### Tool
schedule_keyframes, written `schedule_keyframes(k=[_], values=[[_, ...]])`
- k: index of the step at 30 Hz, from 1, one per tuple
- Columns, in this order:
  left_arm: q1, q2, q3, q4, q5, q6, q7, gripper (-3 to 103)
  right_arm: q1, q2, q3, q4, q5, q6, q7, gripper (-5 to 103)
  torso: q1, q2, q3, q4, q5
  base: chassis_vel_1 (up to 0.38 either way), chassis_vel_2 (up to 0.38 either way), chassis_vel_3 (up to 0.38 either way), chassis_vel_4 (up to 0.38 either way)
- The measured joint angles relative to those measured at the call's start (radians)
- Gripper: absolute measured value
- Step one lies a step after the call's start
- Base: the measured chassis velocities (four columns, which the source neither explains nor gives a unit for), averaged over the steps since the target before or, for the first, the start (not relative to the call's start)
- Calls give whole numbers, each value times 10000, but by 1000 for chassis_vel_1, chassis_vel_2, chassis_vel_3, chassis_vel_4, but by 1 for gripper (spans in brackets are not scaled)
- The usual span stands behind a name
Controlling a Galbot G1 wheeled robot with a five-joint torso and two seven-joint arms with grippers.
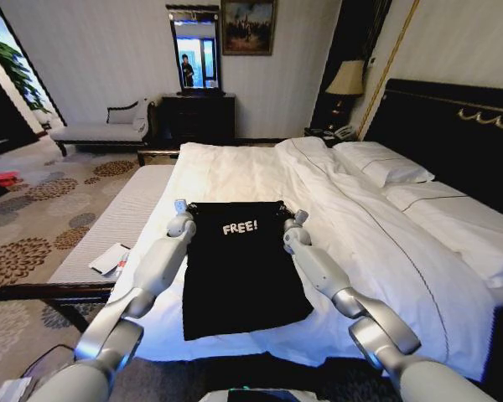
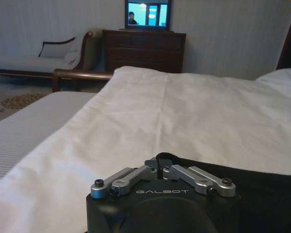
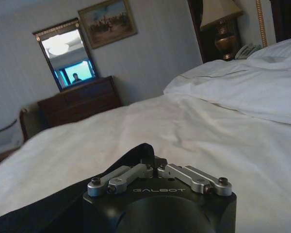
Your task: Fold the clothes on the bed.
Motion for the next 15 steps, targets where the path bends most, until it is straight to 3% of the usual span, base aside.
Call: schedule_keyframes(k=[10, 14, 15], values=[[-357, -286, -125, 966, -134, -199, -36, -2, 847, 537, 168, -1707, -893, 389, -219, 0, 0, 1, 0, 1, -2, 0, 0, 0, 0], [-440, -315, -328, 1146, -371, -257, -58, 14, 1136, 696, 371, -2107, -1465, 444, -197, -2, 0, 0, 0, 0, -2, 0, 0, 0, 0], [-477, -329, -444, 1195, -438, -282, -92, 14, 1219, 736, 482, -2181, -1640, 447, -124, 2, 1, 0, 0, 0, -2, 0, 0, 0, 0]])
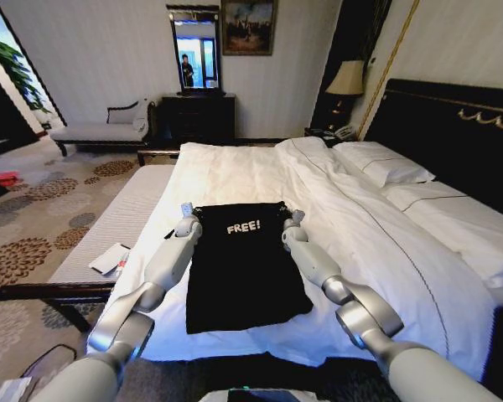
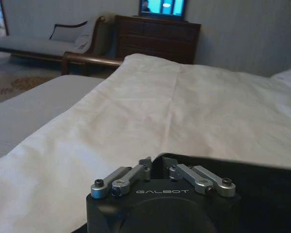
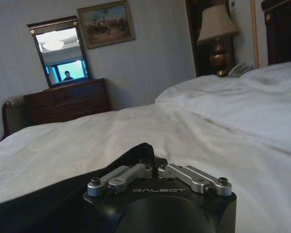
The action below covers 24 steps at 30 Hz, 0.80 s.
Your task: Fold the clothes on the bed.
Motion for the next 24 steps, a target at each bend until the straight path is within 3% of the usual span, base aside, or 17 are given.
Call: schedule_keyframes(k=[1, 3, 5, 7, 8, 9, 13, 14, 16, 17, 19, 20, 21, 22, 23, 24], values=[[-55, -2, -160, 42, -75, -24, -69, 24, 116, 37, 146, -79, -245, -36, 195, 8, 0, 1, 0, 0, -3, 0, 0, 0, 0], [-100, 55, -310, 47, -164, -30, -115, 24, 197, 45, 290, -132, -543, -138, 472, 13, -1, 1, -1, -3, -2, 0, 0, 0, 0], [-129, 232, -462, -2, -327, -30, -179, 35, 275, 9, 408, -170, -786, -230, 753, 18, 0, 0, -1, -5, -2, 0, 0, 0, 0], [-130, 618, -584, -246, -585, -1, -290, 46, 323, -118, 434, -173, -921, -422, 1220, 30, -1, 1, -1, 0, -2, 0, 0, 0, 0], [-130, 618, -584, -246, -585, -1, -290, 46, 323, -118, 434, -173, -921, -422, 1220, 30, -1, 1, -1, 0, -2, 0, 0, 0, 0], [-83, 819, -600, -416, -718, 22, -342, 46, 322, -174, 434, -153, -963, -520, 1433, 35, -1, 0, -1, -1, 2, 0, 0, 0, 0], [584, 1777, -604, -1726, -1455, 241, -712, 68, 125, -464, 443, 467, -842, -782, 2112, 51, 0, 1, -1, 3, 1, 0, 0, 0, 0], [584, 1777, -604, -1726, -1455, 241, -712, 68, 125, -464, 443, 467, -842, -782, 2112, 51, 0, 1, -1, 3, 1, 0, 0, 0, 0], [1253, 2251, -868, -2718, -1972, 408, -927, 78, -211, -784, 324, 1336, -271, -1039, 2365, 62, 0, 1, -1, 3, -5, 0, 0, 0, 0], [1544, 2418, -1080, -3178, -2262, 511, -1064, 78, -406, -940, 258, 1787, 74, -1164, 2451, 68, 0, 1, -1, 1, -9, 0, 0, 0, 0], [1781, 2544, -1262, -3611, -2520, 598, -1157, 84, -606, -1101, 188, 2230, 462, -1295, 2511, 68, 0, 1, -1, 3, -5, 0, 0, 0, 0], [2392, 2831, -1807, -4847, -3185, 778, -1309, 89, -1092, -1452, 100, 3164, 1189, -1580, 2602, 79, 0, 1, -2, 4, -2, 0, 0, 0, 0], [2464, 2862, -1876, -4994, -3264, 797, -1315, 89, -1157, -1493, 94, 3277, 1270, -1620, 2613, 79, -1, 1, -1, 3, -2, 0, 0, 0, 0], [2989, 3083, -2393, -6057, -3838, 915, -1344, 98, -1628, -1823, 58, 4081, 1793, -1871, 2645, 85, -1, 1, -3, 0, 3, 0, 0, 0, 0], [3471, 3260, -2838, -6910, -4318, 1007, -1354, 100, -2021, -2127, 56, 4728, 2230, -2101, 2677, 90, -2, 2, -3, -5, 5, 0, 0, 0, 0], [3471, 3260, -2838, -6910, -4318, 1007, -1354, 100, -2021, -2127, 56, 4728, 2230, -2101, 2677, 90, -2, 2, -3, -5, 5, 0, 0, 0, 0]])
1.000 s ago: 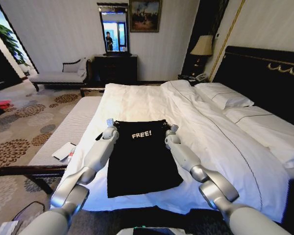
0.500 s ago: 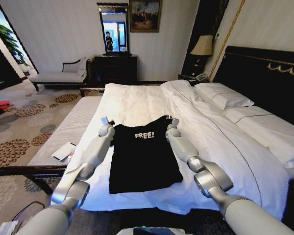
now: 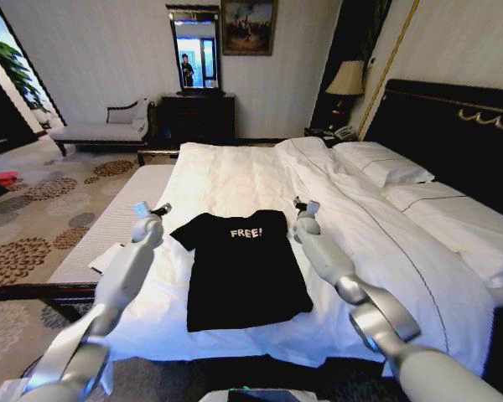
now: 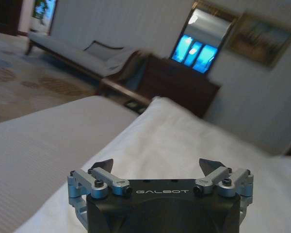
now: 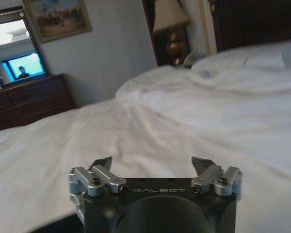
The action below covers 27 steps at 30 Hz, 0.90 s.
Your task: Fold the clothes on the bed.
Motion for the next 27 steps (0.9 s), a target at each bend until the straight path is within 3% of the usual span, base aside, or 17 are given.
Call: schedule_keyframes(k=[2, 3, 5, 8, 10, 12, 13, 19, 27], values=[[639, 203, -563, -1015, -495, 92, -2, 100, -480, -372, 54, 882, 694, -335, 152, 95, -1, 0, 0, -3, -6, 0, 0, 0, 0], [1324, 413, -1268, -2215, -989, 133, 41, 100, -899, -604, 213, 1649, 1422, -651, 422, 100, -2, 2, -1, -2, -7, 0, 0, 0, 0], [1419, 441, -1378, -2398, -1073, 134, 59, 100, -959, -627, 244, 1755, 1541, -692, 465, 100, -3, 1, -2, -1, -5, 0, 0, 0, 0], [2101, 766, -2342, -4106, -2055, 49, 331, 100, -1834, -809, 810, 2818, 2745, -1082, 851, 100, -4, 2, -2, 18, -1, 0, 0, 0, 0], [2090, 781, -2343, -4194, -2115, 23, 389, 100, -1947, -837, 918, 2927, 2887, -1113, 896, 100, -4, 2, -2, 17, 0, 0, 0, 0, 0], [2081, 866, -2318, -4692, -2357, -67, 694, 100, -2518, -812, 1542, 3342, 3756, -1281, 1171, 100, -3, 3, 0, -14, -8, 0, 0, 0, 0], [2158, 894, -2334, -4895, -2371, -75, 739, 100, -2608, -692, 1697, 3373, 4050, -1341, 1220, 100, -1, 2, 0, -15, -6, 0, 0, 0, 0], [2421, 914, -2468, -5631, -2366, -81, 647, 100, -2752, -186, 2293, 3232, 5160, -1478, 1251, 100, 1, 2, 1, 11, -4, 0, 0, 0, 0], [2692, 925, -2567, -6254, -2315, 96, 364, 100, -2592, 380, 2794, 2306, 6069, -1483, 412, 100, 1, -1, 2, 0, -4, 0, 0, 0, 0]])
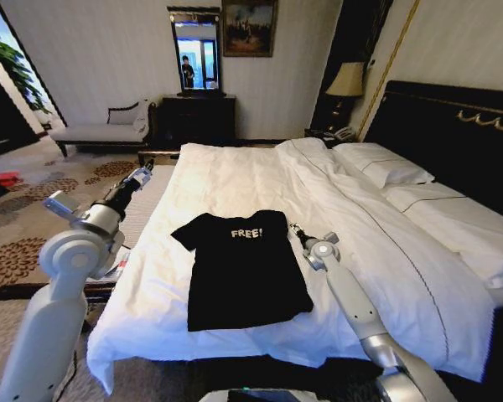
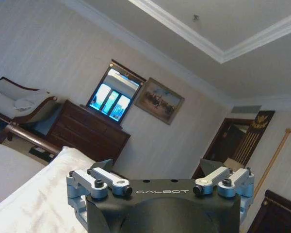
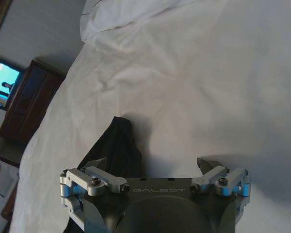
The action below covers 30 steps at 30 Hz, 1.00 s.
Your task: Fold the clothes on the bed.
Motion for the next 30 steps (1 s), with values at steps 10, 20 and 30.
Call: schedule_keyframes(k=[10, 20, 30], values=[[-31, -168, 158, 299, 301, 117, -181, 100, 339, 402, -261, -525, -167, -105, -543, 96, 1, 0, 0, 6, -2, 0, 0, 0, 0], [6, -181, 111, 495, 485, 124, -245, 100, 662, 567, -508, -1102, -898, 70, -773, 58, 1, -1, 0, 5, -2, 0, 0, 0, 0], [26, -311, 165, 570, 659, 124, -303, 100, 754, 525, -614, -1090, -1249, 273, -780, 15, 1, -1, 0, 4, 0, 0, 0, 0, 0]])
